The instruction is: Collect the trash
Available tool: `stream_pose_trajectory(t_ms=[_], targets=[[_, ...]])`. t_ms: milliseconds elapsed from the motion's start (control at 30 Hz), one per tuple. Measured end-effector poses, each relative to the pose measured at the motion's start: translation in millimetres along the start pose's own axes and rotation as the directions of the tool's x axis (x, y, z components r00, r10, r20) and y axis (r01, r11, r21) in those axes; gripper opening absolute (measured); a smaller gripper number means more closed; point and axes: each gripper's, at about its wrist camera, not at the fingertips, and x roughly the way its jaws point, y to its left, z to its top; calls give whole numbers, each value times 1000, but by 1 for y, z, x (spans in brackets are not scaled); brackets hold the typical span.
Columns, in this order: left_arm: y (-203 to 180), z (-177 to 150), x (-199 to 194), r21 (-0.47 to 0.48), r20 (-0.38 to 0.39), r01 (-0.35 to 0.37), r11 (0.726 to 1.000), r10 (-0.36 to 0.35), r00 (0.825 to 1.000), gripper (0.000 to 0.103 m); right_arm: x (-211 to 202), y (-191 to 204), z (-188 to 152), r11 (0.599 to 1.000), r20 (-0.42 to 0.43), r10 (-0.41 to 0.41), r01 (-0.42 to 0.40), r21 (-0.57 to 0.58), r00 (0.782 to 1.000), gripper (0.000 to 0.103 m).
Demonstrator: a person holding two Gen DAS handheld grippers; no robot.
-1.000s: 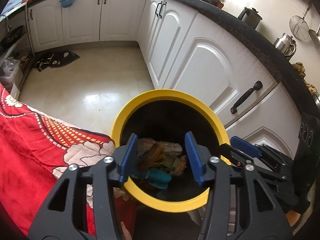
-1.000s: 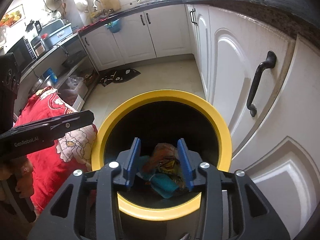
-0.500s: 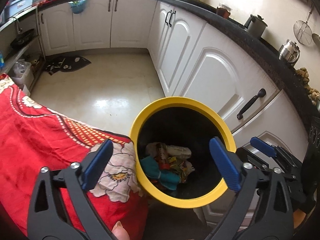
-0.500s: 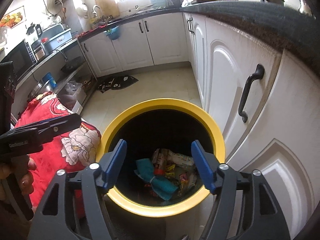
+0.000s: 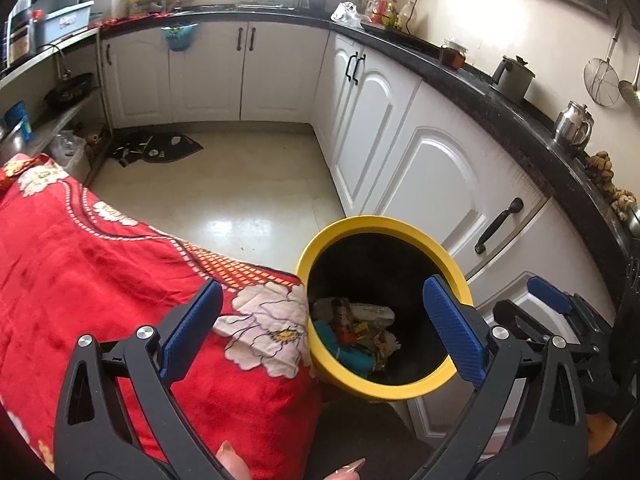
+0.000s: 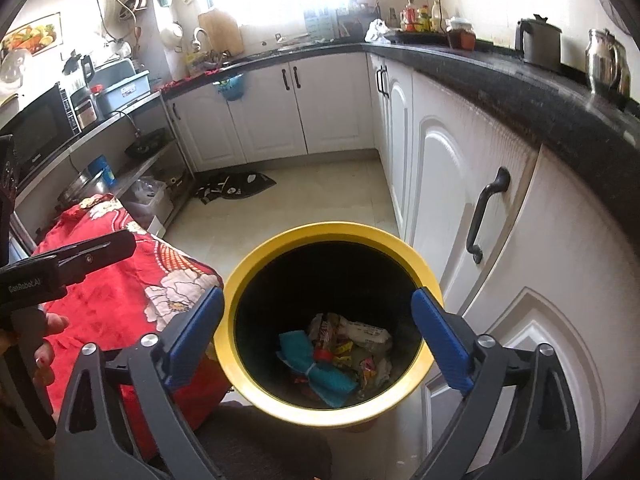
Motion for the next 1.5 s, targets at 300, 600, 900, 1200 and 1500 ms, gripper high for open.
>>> stream_pose_trajectory(t_ms=[300, 600, 900, 1200, 1500], targets=[[12, -10, -35, -18, 46, -32, 999, 33, 998, 92, -29, 23, -4, 999, 46, -14, 16, -47, 999, 96], [15, -37, -69, -26, 113, -85, 996, 88, 990, 92, -62, 43, -19, 994, 135, -39, 53, -97, 990, 96], [12, -66, -97, -8, 208, -138, 990, 136, 969, 92, -86, 55, -41, 992, 224, -31, 57, -112, 974, 96], [-2, -98, -110, 8, 281, -158, 987, 150, 948, 92, -106, 66, -70, 991, 328, -13, 56, -123, 945, 97], [-4, -122, -121, 4, 341, -165, 986, 154, 927, 92, -132, 59, -101, 991, 454, -29, 86, -106, 891, 97]])
